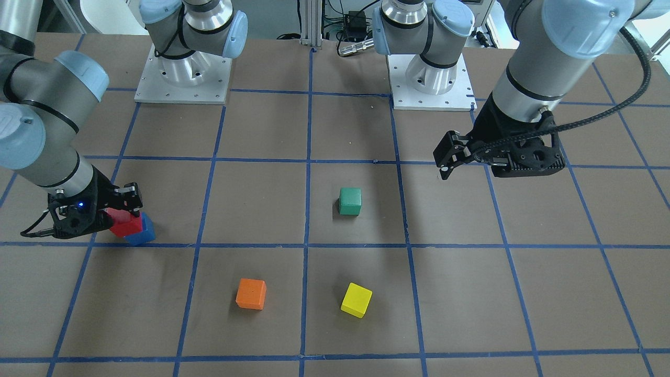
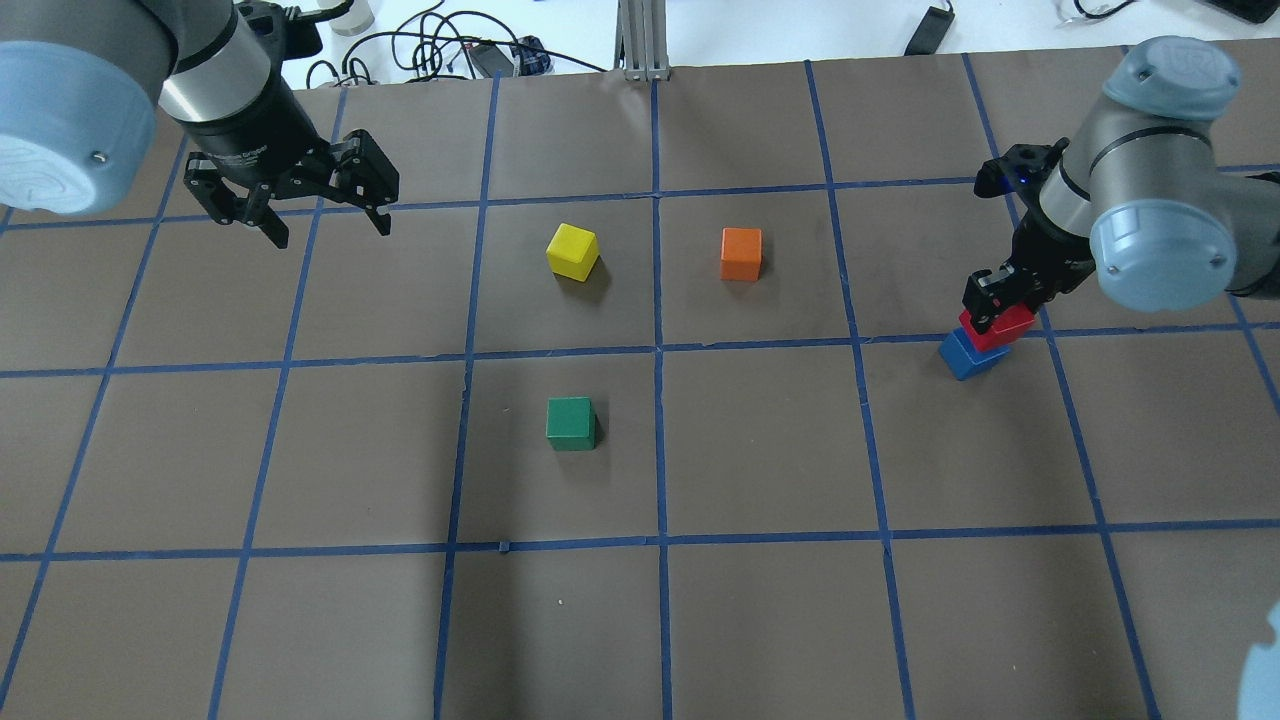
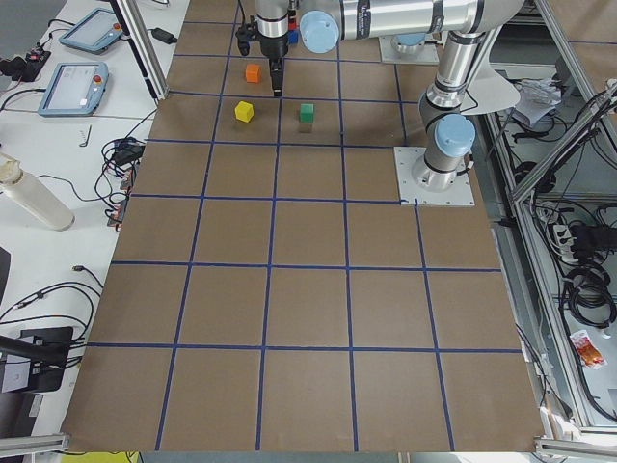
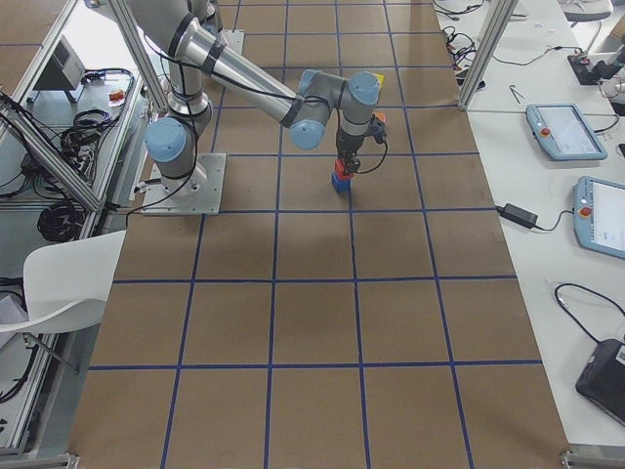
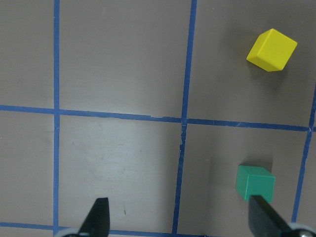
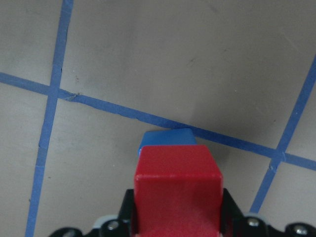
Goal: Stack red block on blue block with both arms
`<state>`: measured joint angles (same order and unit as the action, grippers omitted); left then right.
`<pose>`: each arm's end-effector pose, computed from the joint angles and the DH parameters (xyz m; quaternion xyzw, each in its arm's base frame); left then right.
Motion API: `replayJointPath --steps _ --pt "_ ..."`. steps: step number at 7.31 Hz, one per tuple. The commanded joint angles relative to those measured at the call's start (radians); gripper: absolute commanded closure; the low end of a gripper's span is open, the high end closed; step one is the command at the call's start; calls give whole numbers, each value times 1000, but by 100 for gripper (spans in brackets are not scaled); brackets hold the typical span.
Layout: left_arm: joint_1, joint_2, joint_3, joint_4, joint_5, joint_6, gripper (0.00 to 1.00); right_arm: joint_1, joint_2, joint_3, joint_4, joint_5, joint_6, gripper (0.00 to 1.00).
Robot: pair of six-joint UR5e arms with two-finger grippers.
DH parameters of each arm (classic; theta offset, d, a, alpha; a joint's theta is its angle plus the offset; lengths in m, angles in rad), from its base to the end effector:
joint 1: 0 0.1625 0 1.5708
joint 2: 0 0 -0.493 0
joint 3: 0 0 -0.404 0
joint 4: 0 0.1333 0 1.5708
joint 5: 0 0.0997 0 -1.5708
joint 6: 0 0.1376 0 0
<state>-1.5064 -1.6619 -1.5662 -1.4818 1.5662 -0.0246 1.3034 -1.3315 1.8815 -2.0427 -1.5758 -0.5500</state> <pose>-0.0984 -0.5549 0.4812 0.0445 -0.9990 0.0013 0.0023 -0.0174 -0.5654 0.2853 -0.1408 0.9893 0.0368 0.0132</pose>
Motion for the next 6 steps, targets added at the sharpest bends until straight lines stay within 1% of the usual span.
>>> replayJointPath --steps 1,2,3,4,5,6 --pt "0 -1 1 1 0 0 0 0 2 4 -1 2 1 79" --pt "0 -2 3 2 0 0 0 2 2 5 1 2 -2 70" --pt "0 -4 3 2 0 0 0 2 2 7 1 2 -2 53" --pt "0 -5 5 3 2 0 0 2 2 7 1 2 -2 38" --pt "0 -6 5 3 2 0 0 2 2 7 1 2 -4 26" --pt "0 -12 6 3 3 0 0 2 2 11 1 2 1 0"
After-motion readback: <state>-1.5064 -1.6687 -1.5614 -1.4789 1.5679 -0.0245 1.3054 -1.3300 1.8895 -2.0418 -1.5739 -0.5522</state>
